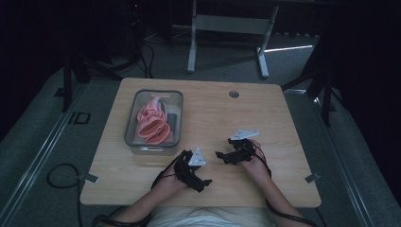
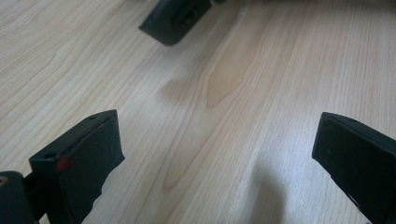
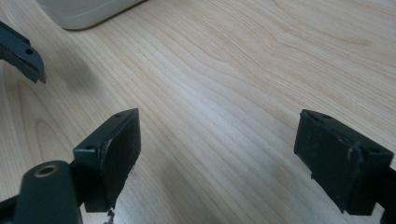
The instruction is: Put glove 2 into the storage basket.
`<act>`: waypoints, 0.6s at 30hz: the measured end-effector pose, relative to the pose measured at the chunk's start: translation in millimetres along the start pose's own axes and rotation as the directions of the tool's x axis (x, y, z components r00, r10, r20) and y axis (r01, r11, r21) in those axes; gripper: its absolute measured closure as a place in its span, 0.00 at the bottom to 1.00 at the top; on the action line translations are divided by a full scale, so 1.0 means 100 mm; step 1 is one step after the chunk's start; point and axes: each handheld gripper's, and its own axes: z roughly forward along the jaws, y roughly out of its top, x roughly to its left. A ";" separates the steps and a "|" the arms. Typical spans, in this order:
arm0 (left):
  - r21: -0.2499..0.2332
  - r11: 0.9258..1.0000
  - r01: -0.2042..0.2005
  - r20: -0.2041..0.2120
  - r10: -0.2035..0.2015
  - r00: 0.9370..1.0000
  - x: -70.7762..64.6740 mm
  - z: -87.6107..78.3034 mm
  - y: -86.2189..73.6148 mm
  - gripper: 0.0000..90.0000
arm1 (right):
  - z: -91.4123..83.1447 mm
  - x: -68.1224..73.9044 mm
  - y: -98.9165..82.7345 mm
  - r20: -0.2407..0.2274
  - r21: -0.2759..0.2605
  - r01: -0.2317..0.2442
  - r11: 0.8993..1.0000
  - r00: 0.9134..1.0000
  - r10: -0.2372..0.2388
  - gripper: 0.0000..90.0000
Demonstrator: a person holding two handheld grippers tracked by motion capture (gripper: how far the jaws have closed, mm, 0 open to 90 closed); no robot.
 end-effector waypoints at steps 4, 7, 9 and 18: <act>0.001 1.000 -0.021 -0.010 0.021 1.000 -0.02 0.01 -0.04 0.01 | -0.02 -0.01 -0.03 0.000 0.002 0.001 1.000 1.000 -0.001 0.16; -0.007 1.000 -0.026 -0.019 0.026 0.999 -0.04 0.01 -0.06 0.01 | -0.03 -0.02 -0.05 0.001 -0.004 -0.003 1.000 1.000 0.003 0.16; -0.012 1.000 -0.027 -0.037 0.026 0.999 -0.04 0.00 -0.08 0.01 | -0.03 -0.03 -0.07 0.007 -0.003 -0.005 1.000 1.000 0.005 0.16; -0.014 1.000 -0.026 -0.018 0.026 0.999 -0.02 0.00 -0.09 0.01 | -0.03 -0.06 -0.11 0.028 -0.012 -0.003 1.000 1.000 0.003 0.16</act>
